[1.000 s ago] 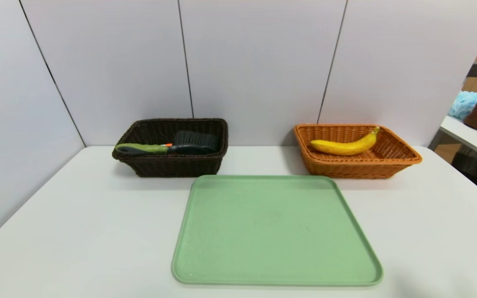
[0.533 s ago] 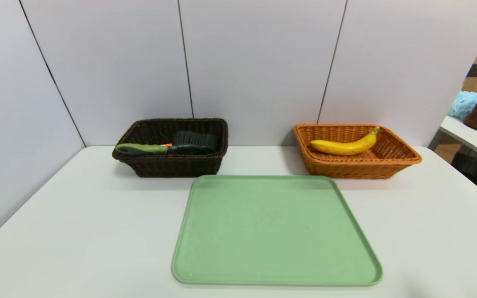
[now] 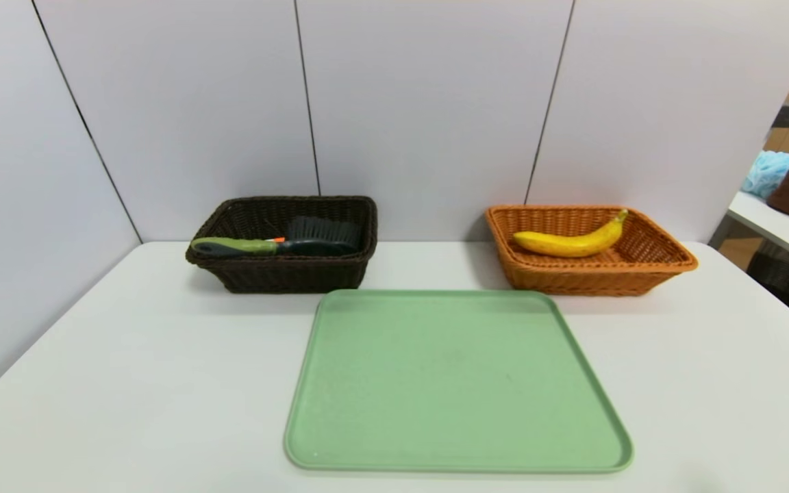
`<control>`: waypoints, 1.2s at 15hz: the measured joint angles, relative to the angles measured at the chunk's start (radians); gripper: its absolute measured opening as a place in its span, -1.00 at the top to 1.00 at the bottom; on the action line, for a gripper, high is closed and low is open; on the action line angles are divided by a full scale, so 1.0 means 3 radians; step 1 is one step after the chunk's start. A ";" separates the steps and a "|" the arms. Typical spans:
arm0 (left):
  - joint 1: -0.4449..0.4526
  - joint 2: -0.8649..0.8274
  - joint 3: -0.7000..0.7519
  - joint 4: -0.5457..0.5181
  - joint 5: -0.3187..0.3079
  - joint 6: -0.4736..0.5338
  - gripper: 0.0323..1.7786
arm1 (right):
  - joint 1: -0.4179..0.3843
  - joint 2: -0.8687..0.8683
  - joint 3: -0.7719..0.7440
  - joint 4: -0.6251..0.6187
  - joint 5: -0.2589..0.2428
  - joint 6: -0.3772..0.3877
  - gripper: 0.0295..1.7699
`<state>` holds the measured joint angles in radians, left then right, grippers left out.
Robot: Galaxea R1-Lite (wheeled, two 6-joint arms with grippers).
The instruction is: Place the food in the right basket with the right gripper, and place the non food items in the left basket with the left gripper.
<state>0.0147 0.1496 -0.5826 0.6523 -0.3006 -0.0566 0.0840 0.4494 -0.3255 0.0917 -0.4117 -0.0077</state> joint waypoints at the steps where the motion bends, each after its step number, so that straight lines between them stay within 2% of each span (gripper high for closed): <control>1: -0.0009 -0.0034 0.0011 0.0000 0.0004 0.0000 -0.90 | -0.0016 -0.0071 0.0042 -0.0001 0.0000 -0.0001 -0.92; 11: -0.0040 -0.0433 0.0314 -0.0038 0.0000 -0.0001 -0.90 | -0.0304 -0.0637 0.0402 -0.0001 0.0003 0.0038 -0.92; 15: -0.0040 -0.0492 0.0382 -0.0121 0.0006 -0.0005 -0.90 | -0.0328 -0.0841 0.0502 0.0000 0.0010 0.0055 -0.92; 18: -0.0040 -0.0497 0.0401 -0.0142 0.0008 0.0001 -0.90 | -0.0306 -0.1028 0.0558 0.0024 0.0149 0.0033 -0.92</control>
<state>0.0028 0.0004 -0.4623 0.6098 -0.2983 -0.0562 -0.0077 0.1409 -0.1581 0.0989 -0.3670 0.0023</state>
